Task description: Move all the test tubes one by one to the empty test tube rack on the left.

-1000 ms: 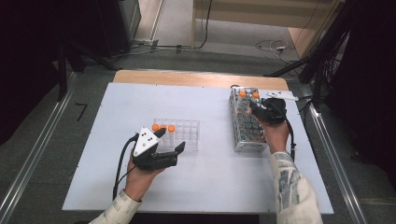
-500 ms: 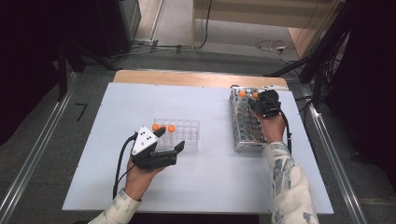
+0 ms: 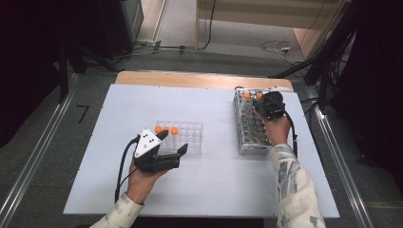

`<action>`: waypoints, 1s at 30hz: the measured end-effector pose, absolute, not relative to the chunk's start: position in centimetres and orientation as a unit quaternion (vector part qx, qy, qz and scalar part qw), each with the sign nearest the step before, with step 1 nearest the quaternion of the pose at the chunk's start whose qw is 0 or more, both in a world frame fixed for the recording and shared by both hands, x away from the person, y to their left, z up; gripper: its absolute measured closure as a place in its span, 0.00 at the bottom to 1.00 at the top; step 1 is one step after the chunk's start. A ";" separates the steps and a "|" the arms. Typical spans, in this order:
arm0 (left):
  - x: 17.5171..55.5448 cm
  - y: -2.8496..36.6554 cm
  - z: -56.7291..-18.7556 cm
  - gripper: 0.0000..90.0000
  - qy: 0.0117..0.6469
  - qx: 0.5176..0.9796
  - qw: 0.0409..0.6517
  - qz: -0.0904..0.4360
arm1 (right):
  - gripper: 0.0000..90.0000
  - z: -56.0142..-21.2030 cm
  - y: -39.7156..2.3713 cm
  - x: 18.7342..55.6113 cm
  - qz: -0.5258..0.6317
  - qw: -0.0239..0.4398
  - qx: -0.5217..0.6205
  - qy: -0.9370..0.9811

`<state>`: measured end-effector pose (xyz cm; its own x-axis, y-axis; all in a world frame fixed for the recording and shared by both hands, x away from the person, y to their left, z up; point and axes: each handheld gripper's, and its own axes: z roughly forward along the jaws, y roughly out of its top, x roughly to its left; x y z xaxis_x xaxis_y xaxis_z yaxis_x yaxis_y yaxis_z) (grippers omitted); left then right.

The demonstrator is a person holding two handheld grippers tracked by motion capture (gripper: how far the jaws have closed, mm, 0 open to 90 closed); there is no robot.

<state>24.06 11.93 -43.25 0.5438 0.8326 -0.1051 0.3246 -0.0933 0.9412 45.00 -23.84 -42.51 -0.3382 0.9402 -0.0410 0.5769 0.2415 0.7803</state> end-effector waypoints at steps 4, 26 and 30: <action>24.0 11.6 -43.4 0.21 0.412 0.702 0.530 0.238 | 0.79 -42.1 -23.7 44.7 0.348 0.273 0.502 0.743; 24.6 10.3 -43.5 0.20 0.413 0.711 0.516 0.239 | 0.80 -38.0 -25.0 41.3 0.418 0.288 0.481 0.715; 24.5 10.5 -43.1 0.20 0.424 0.705 0.513 0.245 | 0.80 -37.4 -24.9 40.1 0.425 0.285 0.473 0.718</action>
